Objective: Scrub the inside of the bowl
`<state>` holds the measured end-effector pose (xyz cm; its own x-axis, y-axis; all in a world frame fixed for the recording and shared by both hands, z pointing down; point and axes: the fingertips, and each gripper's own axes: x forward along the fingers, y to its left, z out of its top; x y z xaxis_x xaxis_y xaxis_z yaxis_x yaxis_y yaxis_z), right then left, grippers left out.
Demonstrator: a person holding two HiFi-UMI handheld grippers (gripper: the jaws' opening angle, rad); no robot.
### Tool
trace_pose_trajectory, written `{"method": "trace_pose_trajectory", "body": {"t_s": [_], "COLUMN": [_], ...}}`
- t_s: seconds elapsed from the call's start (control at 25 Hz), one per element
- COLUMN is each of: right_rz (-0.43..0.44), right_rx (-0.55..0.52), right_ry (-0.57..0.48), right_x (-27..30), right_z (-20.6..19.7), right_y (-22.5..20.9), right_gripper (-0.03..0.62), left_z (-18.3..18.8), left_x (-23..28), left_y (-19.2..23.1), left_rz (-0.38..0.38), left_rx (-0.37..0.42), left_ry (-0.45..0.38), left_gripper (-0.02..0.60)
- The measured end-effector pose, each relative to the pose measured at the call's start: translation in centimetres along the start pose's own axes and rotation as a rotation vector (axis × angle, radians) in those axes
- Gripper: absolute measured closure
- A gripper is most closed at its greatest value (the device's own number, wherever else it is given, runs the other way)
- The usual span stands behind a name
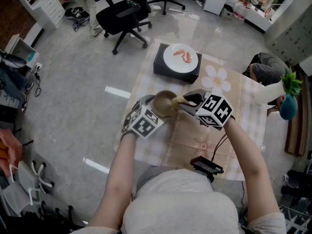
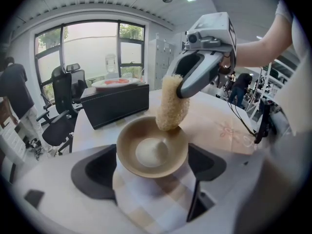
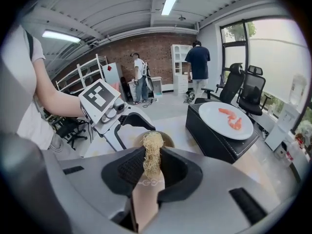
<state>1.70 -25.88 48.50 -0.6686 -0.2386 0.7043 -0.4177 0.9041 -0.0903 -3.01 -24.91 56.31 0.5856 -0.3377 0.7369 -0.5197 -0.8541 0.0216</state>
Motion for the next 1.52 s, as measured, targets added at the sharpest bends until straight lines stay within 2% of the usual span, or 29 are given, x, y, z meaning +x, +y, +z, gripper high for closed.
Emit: {"method": "trace_pose_trajectory", "body": {"t_s": [0.44, 0.92, 1.24, 1.52], "right_rz": [0.194, 0.286, 0.254, 0.141], "right_rx": [-0.043, -0.075, -0.052, -0.058], "right_ry": [0.016, 0.010, -0.070, -0.102], "right_x": [1.6, 4.6, 5.8, 6.6], "right_z": [0.2, 1.1, 2.9, 3.9], "right_y": [3.4, 4.1, 3.7, 1.9], "right_gripper": [0.507, 0.507, 0.507, 0.508], "left_z": [-0.1, -0.3, 0.0, 0.0], "left_x": [0.2, 0.8, 0.6, 0.5], "left_y": [0.1, 0.4, 0.3, 0.2], "left_rz": [-0.006, -0.009, -0.008, -0.008], "left_rx": [0.009, 0.017, 0.015, 0.015], "left_ry": [0.002, 0.009, 0.012, 0.015], "left_gripper": [0.146, 0.146, 0.146, 0.146]}}
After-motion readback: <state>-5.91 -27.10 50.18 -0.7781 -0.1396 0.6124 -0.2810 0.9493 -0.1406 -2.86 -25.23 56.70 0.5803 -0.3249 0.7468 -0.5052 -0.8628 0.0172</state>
